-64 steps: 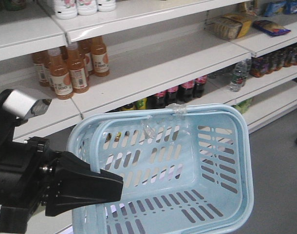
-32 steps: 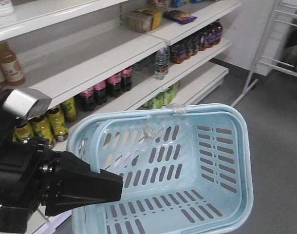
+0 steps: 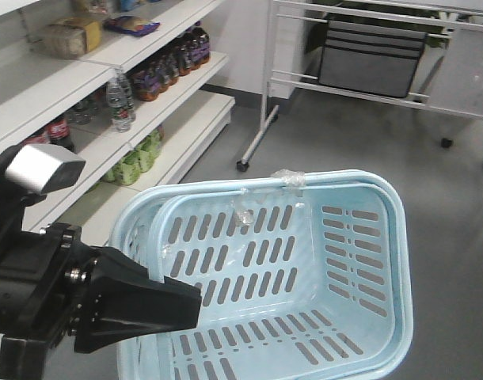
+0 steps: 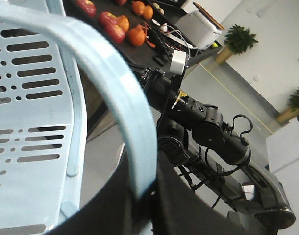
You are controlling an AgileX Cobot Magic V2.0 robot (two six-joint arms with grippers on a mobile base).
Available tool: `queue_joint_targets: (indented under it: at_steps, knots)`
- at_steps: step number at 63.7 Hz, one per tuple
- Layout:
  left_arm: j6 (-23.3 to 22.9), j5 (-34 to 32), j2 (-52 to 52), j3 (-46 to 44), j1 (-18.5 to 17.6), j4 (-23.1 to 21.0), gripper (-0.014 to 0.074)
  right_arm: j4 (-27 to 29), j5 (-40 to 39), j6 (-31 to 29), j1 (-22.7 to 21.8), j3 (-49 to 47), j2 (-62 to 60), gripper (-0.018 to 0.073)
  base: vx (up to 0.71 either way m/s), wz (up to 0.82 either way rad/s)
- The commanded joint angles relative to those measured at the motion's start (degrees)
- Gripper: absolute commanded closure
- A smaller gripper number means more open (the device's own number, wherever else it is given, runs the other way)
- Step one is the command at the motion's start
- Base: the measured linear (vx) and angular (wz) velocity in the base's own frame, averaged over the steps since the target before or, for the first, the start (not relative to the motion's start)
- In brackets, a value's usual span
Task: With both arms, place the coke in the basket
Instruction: 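Turn the base away from the shelf while holding the basket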
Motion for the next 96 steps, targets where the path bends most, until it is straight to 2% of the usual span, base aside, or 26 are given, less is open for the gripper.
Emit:
queue_joint_targets:
  at_steps: [1, 28, 96]
  knots:
    - [0.3, -5.4, -1.4, -1.4, -0.1, -5.9, 0.0603, -0.4, -4.1, -0.2, -0.4, 0.6, -1.1, 0.0564, -0.07, -0.59]
    - [0.3, -5.4, -1.4, -1.4, -0.1, -5.9, 0.0603, -0.4, -4.1, -0.2, -0.4, 0.6, -1.1, 0.0564, -0.03, -0.44]
    - [0.3, -5.4, -1.4, -1.4, -0.1, -5.9, 0.0603, -0.4, -4.1, -0.2, -0.4, 0.6, -1.1, 0.0564, 0.12, -0.23]
